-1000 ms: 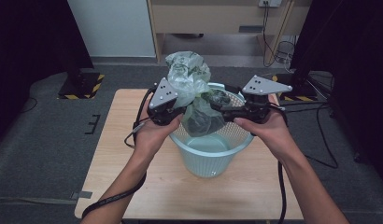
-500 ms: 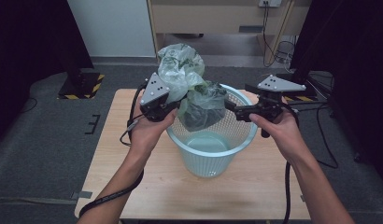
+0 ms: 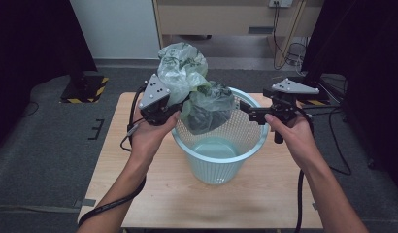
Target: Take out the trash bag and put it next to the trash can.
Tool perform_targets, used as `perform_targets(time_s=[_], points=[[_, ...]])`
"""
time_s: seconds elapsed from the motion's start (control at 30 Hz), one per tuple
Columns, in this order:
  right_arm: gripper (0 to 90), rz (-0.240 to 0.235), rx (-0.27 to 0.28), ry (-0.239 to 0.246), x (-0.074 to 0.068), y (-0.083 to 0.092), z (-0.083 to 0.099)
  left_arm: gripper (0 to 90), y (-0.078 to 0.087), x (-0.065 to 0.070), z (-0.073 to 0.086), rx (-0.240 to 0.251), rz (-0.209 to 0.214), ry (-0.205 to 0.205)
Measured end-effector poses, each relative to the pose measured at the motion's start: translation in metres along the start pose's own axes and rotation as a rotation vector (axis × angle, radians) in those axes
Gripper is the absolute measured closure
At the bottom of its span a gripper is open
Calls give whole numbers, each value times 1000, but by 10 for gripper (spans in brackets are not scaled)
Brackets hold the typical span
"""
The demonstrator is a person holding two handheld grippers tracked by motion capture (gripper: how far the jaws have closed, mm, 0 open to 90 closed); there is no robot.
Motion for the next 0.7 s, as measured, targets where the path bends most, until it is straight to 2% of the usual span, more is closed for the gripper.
perform_targets(time_s=[0.2, 0.7], points=[[47, 25, -1, -15, 8, 3, 4, 877, 5, -6, -3, 28, -22, 17], [45, 73, 3, -39, 28, 14, 8, 877, 24, -26, -10, 48, -90, 3]])
Point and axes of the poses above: each handheld gripper's, and its own axes: y roughly backward along the jaws, z roughly out of its underside, x roughly to its right, the point moved 2 cm from there along -y, roughly forward along the jaws, and after that the axes turned 14 degrees about x, right-handed, at the moved point
